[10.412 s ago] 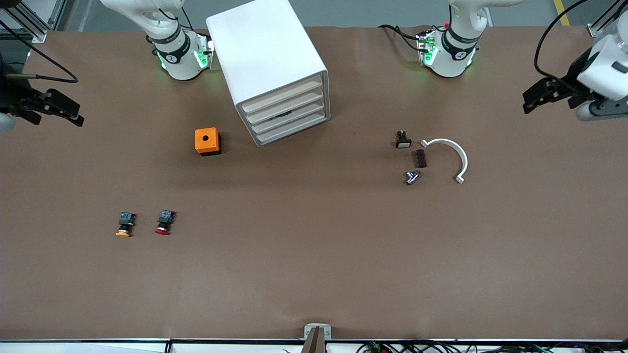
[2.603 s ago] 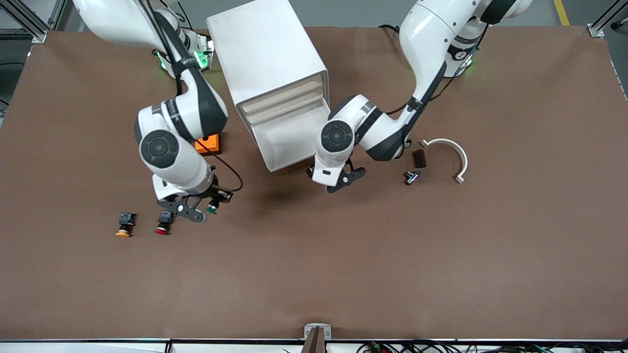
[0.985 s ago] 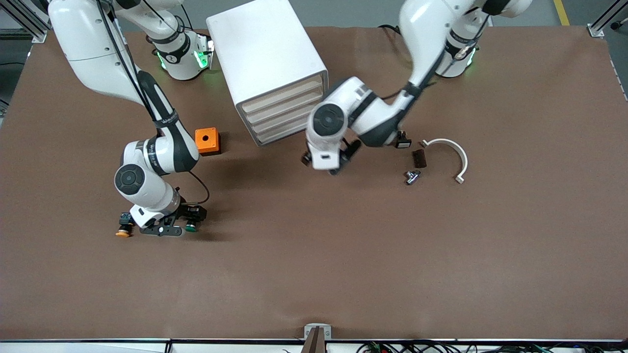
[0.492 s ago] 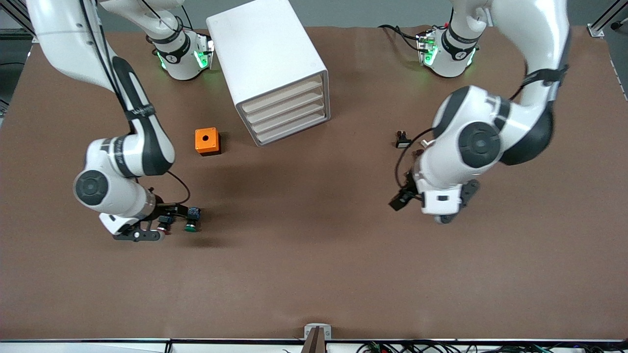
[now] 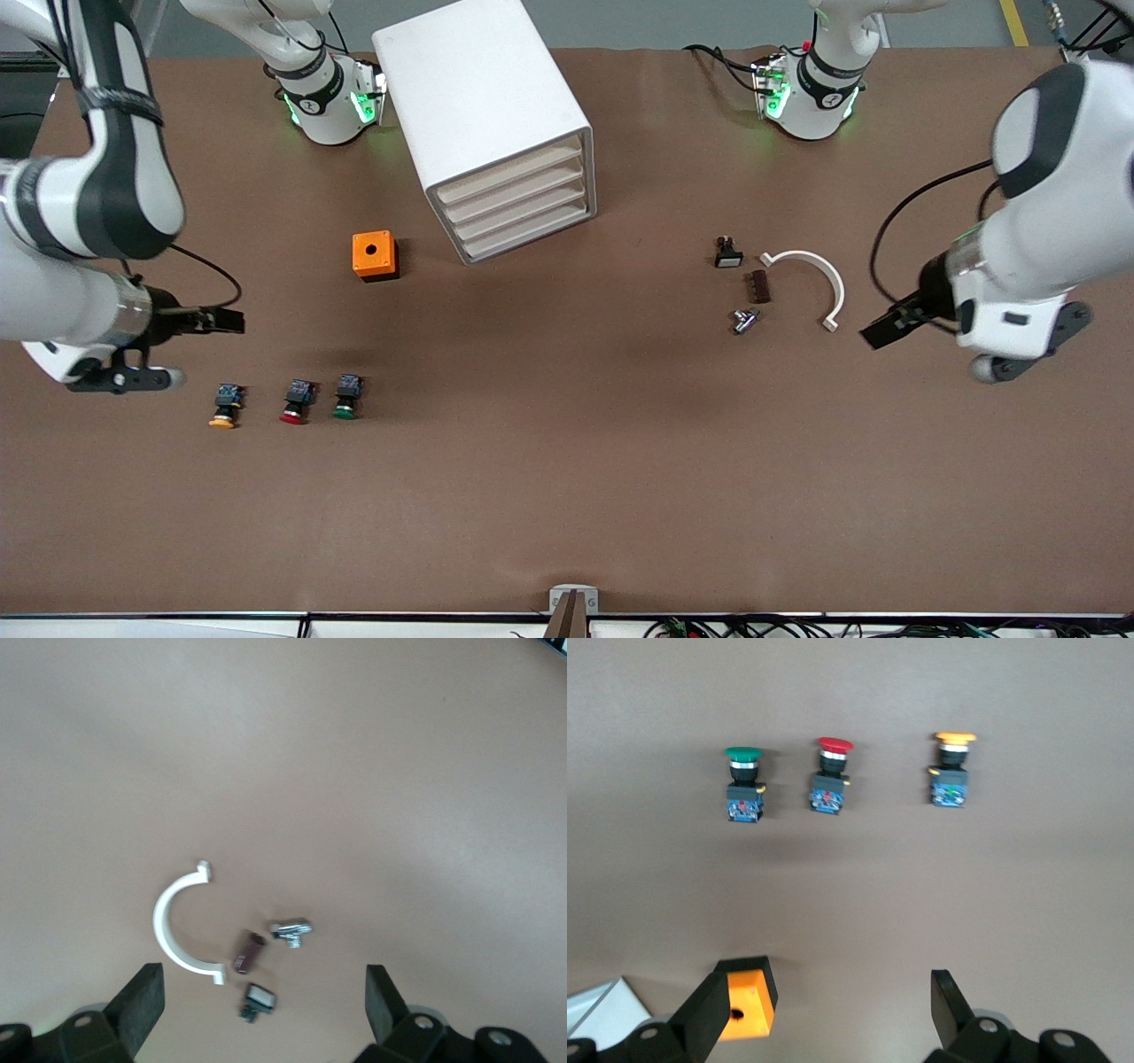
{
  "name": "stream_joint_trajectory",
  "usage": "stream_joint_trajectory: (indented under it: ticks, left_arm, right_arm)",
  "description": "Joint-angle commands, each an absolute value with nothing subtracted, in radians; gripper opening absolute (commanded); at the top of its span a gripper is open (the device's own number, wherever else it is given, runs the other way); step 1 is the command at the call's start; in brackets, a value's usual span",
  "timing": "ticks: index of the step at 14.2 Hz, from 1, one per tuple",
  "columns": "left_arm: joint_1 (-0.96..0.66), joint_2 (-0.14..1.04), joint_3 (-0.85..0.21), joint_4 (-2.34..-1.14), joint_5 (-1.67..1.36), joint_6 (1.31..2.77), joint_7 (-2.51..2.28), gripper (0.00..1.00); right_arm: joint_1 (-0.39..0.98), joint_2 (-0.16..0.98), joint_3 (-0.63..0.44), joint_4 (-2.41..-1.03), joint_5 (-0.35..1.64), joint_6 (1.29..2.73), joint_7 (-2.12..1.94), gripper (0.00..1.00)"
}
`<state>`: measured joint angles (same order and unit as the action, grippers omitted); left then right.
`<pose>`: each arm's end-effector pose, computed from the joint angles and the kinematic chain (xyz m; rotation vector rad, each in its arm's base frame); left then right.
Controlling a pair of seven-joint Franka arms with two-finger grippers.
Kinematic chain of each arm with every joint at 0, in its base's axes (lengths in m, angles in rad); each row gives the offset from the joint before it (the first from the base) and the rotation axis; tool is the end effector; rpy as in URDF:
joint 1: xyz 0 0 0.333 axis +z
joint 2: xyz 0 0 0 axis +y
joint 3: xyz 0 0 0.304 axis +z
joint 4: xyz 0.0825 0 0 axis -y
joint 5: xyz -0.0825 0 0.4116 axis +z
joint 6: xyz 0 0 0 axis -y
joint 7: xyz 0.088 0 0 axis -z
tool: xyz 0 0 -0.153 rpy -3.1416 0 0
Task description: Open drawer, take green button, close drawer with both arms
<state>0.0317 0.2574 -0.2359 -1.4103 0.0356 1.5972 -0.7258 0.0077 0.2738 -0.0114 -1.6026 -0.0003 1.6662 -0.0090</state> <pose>0.6411 -0.1125 0.4934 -3.0256 -0.8132 0.1059 0.6331 -0.0019 0.3902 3.1222 0.0085 -0.3294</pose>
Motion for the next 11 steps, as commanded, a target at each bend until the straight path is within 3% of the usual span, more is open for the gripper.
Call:
stream_joint_trajectory:
  ticks: [1,5,11]
  left_arm:
    - [0.096,0.164,-0.244,-1.44,0.051,1.551,-0.542,1.0]
    - [0.094,-0.029,-0.152,-1.601,0.04,1.534,-0.324,1.0]
    - [-0.029,-0.182,-0.064,-1.684,0.049,1.456,-0.192,1.0]
  right_arm:
    - [-0.011,0.191,0.003,-1.611,-0.005,1.615,-0.018,1.0]
    - [-0.017,0.107,0.0,-1.589,-0.006,1.556,-0.02,1.0]
    - [-0.029,0.117,0.002,-1.549,-0.038,1.552,-0.015,1.0]
